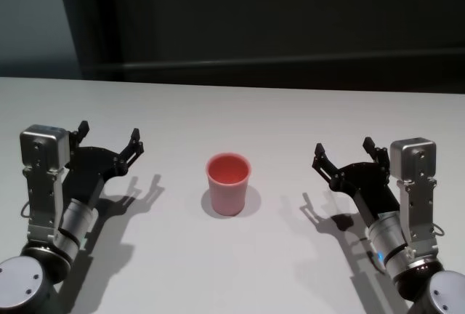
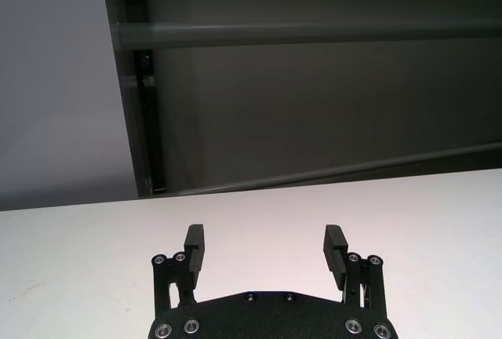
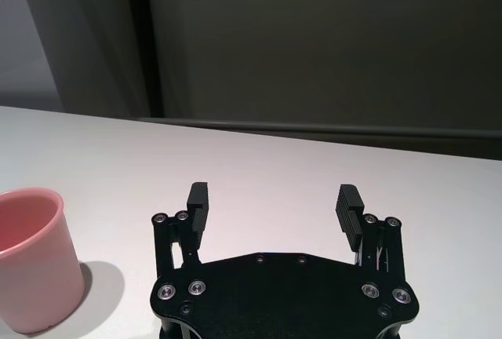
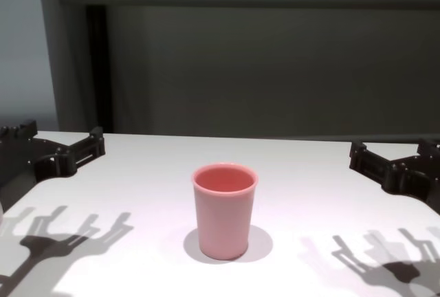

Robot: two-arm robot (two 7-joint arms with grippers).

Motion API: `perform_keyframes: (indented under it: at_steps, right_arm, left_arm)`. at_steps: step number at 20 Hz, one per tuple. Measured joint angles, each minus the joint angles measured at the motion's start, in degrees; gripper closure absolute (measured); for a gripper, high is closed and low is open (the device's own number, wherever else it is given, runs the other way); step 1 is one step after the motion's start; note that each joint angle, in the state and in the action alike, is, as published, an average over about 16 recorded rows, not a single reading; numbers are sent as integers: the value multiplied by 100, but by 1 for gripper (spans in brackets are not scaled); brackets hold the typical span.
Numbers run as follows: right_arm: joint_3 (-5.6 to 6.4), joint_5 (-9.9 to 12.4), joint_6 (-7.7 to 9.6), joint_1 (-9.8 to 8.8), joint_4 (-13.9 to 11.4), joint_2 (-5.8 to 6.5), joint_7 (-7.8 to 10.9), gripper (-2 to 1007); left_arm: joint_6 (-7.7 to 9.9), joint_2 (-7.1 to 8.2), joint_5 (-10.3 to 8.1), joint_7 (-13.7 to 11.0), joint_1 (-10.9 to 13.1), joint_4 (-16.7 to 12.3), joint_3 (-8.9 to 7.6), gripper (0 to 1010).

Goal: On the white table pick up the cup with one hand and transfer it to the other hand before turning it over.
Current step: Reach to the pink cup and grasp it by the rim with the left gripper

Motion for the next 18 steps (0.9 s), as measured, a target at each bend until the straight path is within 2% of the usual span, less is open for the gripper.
perform_keyframes:
  at_steps: [18]
  right_arm:
    - [0,0,0,0,0,0,0,3]
  left_arm:
    - [0,0,0,0,0,0,0,9]
